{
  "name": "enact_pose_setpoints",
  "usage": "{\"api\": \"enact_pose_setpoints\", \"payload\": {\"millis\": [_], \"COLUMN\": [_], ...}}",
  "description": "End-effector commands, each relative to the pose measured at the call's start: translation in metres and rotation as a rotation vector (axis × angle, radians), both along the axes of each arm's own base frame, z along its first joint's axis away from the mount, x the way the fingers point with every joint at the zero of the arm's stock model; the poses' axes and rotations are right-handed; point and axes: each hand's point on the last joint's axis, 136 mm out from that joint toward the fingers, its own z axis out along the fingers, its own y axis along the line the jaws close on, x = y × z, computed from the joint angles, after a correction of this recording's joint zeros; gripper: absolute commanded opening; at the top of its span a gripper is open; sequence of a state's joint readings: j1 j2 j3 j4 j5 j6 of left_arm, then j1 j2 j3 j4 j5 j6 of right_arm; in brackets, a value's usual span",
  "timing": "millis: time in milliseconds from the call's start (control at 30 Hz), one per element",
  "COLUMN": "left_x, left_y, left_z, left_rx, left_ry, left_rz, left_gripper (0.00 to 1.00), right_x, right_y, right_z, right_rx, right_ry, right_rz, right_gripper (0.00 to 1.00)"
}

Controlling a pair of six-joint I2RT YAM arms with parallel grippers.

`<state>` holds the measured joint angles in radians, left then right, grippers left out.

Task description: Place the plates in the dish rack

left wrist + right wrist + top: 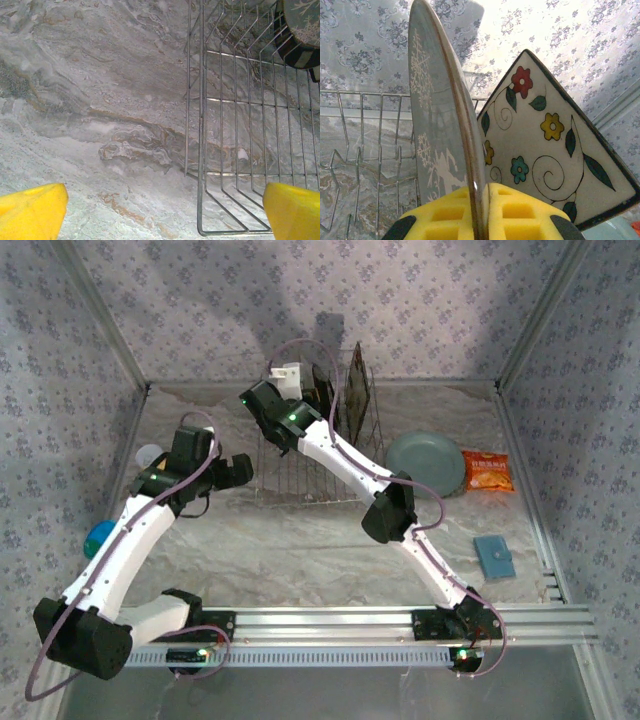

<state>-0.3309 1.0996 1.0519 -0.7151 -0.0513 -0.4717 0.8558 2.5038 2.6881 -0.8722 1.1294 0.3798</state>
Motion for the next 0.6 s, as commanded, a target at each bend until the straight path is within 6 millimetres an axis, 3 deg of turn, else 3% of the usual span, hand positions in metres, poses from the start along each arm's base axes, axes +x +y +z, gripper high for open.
{"api": "enact_pose_setpoints", "payload": {"millis": [0, 567], "left_x": [-0.003, -0.002], "left_y": [0.002, 0.006], "left_z": [0.000, -0.012], "left_rx": [-0.009, -0.028], "left_ry": [-0.002, 0.022], "left_rz": [-0.013, -0.015], "left_gripper": [0.99, 0.99], "right_x": [0.003, 0.019], "right_y": [-0.021, -0.003], "right_z": [0.050, -0.012], "right_rx": [0.075, 0.067], "right_ry": [-0.139, -0.048], "right_rz": [-0.081, -0.045], "right_gripper": [0.00, 0.00]}}
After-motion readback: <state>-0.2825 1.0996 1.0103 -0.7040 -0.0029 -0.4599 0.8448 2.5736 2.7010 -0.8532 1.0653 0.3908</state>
